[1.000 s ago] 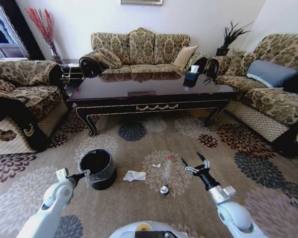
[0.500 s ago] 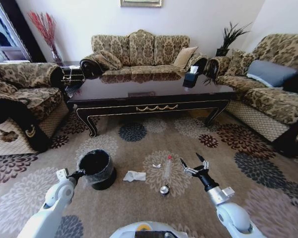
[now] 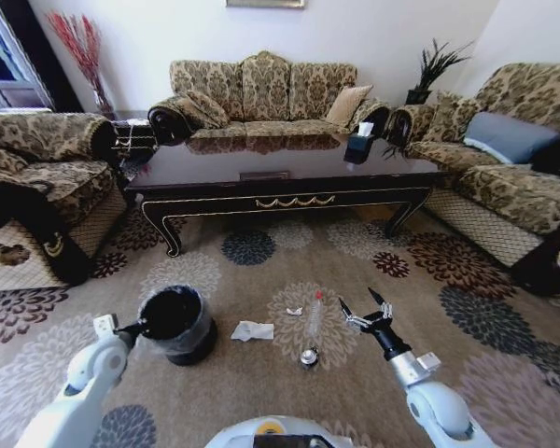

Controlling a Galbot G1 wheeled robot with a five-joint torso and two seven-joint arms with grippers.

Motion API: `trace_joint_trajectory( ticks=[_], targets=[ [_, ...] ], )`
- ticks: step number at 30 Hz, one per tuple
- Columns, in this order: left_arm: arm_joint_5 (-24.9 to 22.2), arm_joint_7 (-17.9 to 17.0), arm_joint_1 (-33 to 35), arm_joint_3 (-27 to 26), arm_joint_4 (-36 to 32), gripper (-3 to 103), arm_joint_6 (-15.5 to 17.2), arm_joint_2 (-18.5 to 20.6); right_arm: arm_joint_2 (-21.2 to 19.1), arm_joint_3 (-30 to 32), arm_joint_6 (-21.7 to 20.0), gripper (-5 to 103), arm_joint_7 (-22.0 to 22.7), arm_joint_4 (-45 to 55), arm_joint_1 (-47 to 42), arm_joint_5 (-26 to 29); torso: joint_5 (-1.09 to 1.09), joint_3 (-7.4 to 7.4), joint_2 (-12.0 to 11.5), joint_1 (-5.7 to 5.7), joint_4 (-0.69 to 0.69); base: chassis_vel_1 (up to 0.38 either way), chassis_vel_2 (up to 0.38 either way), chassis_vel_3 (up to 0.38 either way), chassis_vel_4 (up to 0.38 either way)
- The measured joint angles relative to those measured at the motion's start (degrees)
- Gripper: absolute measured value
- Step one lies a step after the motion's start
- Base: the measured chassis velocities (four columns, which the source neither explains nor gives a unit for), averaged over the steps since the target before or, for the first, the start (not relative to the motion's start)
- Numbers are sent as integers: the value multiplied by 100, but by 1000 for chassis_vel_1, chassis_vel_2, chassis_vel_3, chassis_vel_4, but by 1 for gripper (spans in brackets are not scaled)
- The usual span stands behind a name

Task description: Move to the front of the table and pick up the trash from the floor, then place it into the trash bin.

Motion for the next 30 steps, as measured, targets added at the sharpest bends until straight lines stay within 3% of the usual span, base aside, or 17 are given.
trace_joint_trajectory(
  ticks=[7, 11, 15, 19, 25, 30],
  targets=[
    [-215, 16, 255, -501, -243, 3, 30, 24, -44, -491, -641, 100, 243, -11, 30, 449, 2, -1, 2, 0, 2, 0, 0, 0, 0],
    [-302, 66, 473, -790, -427, 3, 55, -98, -150, -1195, -1304, 100, 607, -91, 289, 743, 1, -1, 2, 0, 2, 0, 0, 0, 0],
    [-364, 111, 626, -988, -636, 3, 79, -199, -237, -1765, -1539, 100, 812, -423, 643, 899, 1, -1, 2, 0, 3, 0, 0, 0, 0],
    [-426, 161, 811, -1235, -913, 3, 106, -283, -307, -2410, -1585, 100, 1108, -1031, 1116, 1174, 2, -1, 3, 0, 0, 0, 0, 0, 0],
    [-516, 211, 1157, -1581, -1438, 3, 133, -481, -279, -3285, -1316, 100, 1561, -2306, 2176, 1825, 4, -1, 3, 0, 3, 0, 0, 0, 0],
    [-522, 231, 1436, -1762, -1799, 3, 136, -657, -190, -3794, -1407, 100, 2005, -2847, 2972, 1919, 3, -1, 3, 0, 3, 0, 0, 0, 0]
  ],
)
